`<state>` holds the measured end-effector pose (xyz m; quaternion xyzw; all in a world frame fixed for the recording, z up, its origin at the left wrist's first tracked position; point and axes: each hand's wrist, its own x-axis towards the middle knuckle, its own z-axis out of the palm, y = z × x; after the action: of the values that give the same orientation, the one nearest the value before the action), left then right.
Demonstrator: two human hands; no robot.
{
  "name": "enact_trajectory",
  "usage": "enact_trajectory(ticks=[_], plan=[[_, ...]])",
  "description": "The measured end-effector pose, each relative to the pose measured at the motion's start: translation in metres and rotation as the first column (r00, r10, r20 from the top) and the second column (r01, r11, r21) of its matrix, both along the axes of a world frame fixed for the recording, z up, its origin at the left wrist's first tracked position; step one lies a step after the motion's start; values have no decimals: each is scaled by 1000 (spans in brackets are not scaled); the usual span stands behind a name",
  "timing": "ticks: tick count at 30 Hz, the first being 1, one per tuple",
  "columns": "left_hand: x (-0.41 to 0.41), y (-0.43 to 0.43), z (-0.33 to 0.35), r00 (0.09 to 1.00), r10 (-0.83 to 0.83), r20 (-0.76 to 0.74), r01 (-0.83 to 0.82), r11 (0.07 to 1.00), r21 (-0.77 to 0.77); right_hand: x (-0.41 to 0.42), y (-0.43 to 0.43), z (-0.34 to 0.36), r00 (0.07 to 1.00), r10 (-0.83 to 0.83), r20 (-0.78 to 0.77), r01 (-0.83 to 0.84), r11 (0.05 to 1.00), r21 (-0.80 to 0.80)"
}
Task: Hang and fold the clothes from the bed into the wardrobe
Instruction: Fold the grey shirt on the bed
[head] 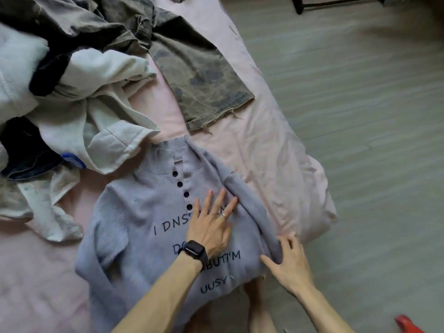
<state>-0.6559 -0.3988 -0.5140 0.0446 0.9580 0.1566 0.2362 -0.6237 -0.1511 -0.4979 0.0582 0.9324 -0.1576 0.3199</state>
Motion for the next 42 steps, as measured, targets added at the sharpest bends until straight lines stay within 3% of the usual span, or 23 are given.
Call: enact_trajectory(ticks=[3, 6, 9, 12, 15, 17, 19, 21, 24, 26, 28, 30, 32, 34, 36, 38, 42], plan=[[-9, 19, 4, 989, 66, 130, -60, 997, -47, -16, 17, 6, 969, -246, -27, 240, 961, -135], [-24, 23, 11, 966, 104, 235, -81, 991, -105, -73, 37, 33, 836, -519, -179, 475, 847, -238], [-42, 34, 25, 939, 129, 318, -87, 986, -143, -145, 67, 60, 834, -425, -352, 387, 905, -174], [-60, 45, 36, 931, 193, 309, -161, 979, -127, -204, 76, 63, 931, -161, -329, 152, 987, -53], [-83, 56, 43, 934, 247, 256, -193, 956, -219, -224, 80, 41, 938, 99, -332, -71, 993, 94], [-95, 64, 44, 962, 232, 143, -185, 941, -284, -216, 87, 20, 964, 94, -249, -63, 989, 131], [-111, 79, 42, 986, 169, -6, -165, 953, -254, -204, 102, -2, 978, -130, -164, 143, 987, 69], [-126, 94, 38, 993, 65, -96, -82, 979, -184, -188, 111, -17, 889, -420, -183, 417, 907, -57], [-148, 129, 26, 978, -190, -82, 174, 970, -171, -174, 125, -36, 651, -753, -98, 722, 653, -227], [-156, 149, 24, 944, -329, -1, 321, 920, -226, -172, 136, -44, 587, -807, 58, 802, 571, -175], [-162, 163, 22, 906, -420, 58, 418, 864, -280, -176, 149, -47, 617, -763, 191, 785, 611, -97], [-165, 165, 24, 912, -409, 34, 401, 872, -281, -183, 158, -45, 572, -796, 197, 816, 531, -227], [-172, 161, 29, 960, -280, -16, 265, 925, -272, -192, 170, -35, 419, -889, 184, 843, 306, -442], [-180, 154, 33, 992, -108, -70, 86, 960, -266, -204, 184, -27, 327, -940, 99, 765, 202, -612], [-185, 146, 34, 998, 5, -68, -23, 965, -263, -215, 191, -21, 295, -955, 33, 709, 195, -678], [-187, 142, 32, 1000, 22, -5, -23, 957, -289, -223, 195, -28, 341, -940, -10, 744, 276, -608], [-193, 164, 21, 999, -52, 11, 53, 952, -300, -219, 180, -54, 509, -803, 309, 848, 406, -341]])
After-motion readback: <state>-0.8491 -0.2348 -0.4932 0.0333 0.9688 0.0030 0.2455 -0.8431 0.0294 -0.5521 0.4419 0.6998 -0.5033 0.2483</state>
